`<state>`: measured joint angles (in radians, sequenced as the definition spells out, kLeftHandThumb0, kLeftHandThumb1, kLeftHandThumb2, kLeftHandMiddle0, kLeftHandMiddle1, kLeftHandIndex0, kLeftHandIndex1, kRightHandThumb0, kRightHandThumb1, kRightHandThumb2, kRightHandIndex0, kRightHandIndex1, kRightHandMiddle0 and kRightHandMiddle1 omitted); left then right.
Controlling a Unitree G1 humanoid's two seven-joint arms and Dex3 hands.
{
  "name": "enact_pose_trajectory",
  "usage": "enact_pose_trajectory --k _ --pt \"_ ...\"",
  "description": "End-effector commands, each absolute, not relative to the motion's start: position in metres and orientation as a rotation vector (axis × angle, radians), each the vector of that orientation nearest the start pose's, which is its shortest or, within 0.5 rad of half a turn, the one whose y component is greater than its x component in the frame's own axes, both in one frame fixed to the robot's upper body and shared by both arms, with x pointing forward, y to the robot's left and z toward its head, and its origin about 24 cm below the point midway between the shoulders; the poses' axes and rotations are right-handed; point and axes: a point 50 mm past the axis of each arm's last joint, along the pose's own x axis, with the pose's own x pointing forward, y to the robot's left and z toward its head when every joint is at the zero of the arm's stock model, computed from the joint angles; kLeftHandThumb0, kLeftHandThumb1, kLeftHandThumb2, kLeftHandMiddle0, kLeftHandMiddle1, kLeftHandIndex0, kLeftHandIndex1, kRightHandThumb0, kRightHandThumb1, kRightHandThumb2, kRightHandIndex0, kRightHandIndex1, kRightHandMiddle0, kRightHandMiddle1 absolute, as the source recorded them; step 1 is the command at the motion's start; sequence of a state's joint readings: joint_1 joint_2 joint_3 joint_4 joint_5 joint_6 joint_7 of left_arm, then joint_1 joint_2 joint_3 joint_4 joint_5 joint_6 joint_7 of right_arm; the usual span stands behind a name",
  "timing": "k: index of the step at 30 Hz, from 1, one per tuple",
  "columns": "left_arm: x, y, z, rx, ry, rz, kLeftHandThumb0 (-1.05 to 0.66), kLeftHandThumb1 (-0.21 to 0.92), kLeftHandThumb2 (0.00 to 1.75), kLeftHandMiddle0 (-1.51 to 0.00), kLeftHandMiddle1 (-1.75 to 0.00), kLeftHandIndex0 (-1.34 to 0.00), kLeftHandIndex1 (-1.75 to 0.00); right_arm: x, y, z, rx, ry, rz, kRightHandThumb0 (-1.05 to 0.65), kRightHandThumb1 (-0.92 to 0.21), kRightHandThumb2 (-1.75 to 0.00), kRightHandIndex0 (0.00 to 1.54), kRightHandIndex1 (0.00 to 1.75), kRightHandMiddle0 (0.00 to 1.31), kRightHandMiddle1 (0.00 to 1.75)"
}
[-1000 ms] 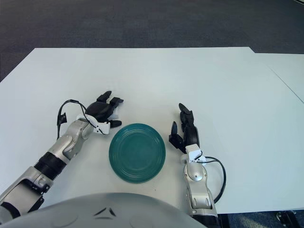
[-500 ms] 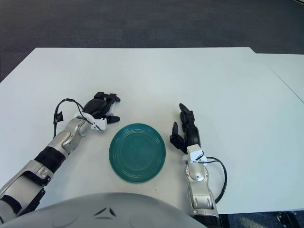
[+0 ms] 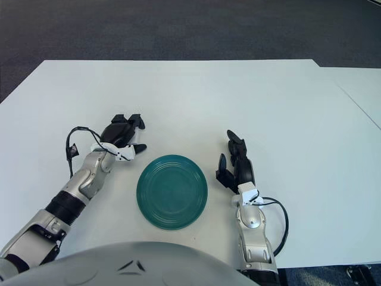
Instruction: Put the charger into the plate.
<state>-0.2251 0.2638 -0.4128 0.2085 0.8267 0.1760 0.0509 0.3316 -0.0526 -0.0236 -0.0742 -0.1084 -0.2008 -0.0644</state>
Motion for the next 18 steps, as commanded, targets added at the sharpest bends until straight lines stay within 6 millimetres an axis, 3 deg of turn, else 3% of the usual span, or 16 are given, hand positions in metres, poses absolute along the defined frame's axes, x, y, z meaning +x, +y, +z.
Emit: enact_pose_trajectory --k 1,6,18 --pt "0.2736 0.1229 0.0128 1.146 0.113 -0.265 -0.46 0.34 1.28 -0.92 -1.75 -0.58 -1.75 0.1751 -0.1880 -0.0008 -0.184 0.117 -0.143 -0.71 -0.92 -0.95 0.23 0.01 0.00 0.48" --pt "0.2735 0.1212 0.0140 1.079 0.153 -0.248 -0.47 0.31 1.32 -1.02 -1.75 -0.61 -1.75 0.1754 -0.1884 0.0006 -0.192 0.109 -0.141 -0.72 -0.92 -0.96 0.23 0.00 0.00 0.48" --pt "0.2732 0.1187 0.0196 1.025 0.138 -0.203 -0.47 0.31 1.32 -1.10 -1.75 -0.61 -1.75 0.1751 -0.1883 0.0043 -0.149 0.100 -0.150 -0.69 -0.92 -0.92 0.25 0.01 0.00 0.55"
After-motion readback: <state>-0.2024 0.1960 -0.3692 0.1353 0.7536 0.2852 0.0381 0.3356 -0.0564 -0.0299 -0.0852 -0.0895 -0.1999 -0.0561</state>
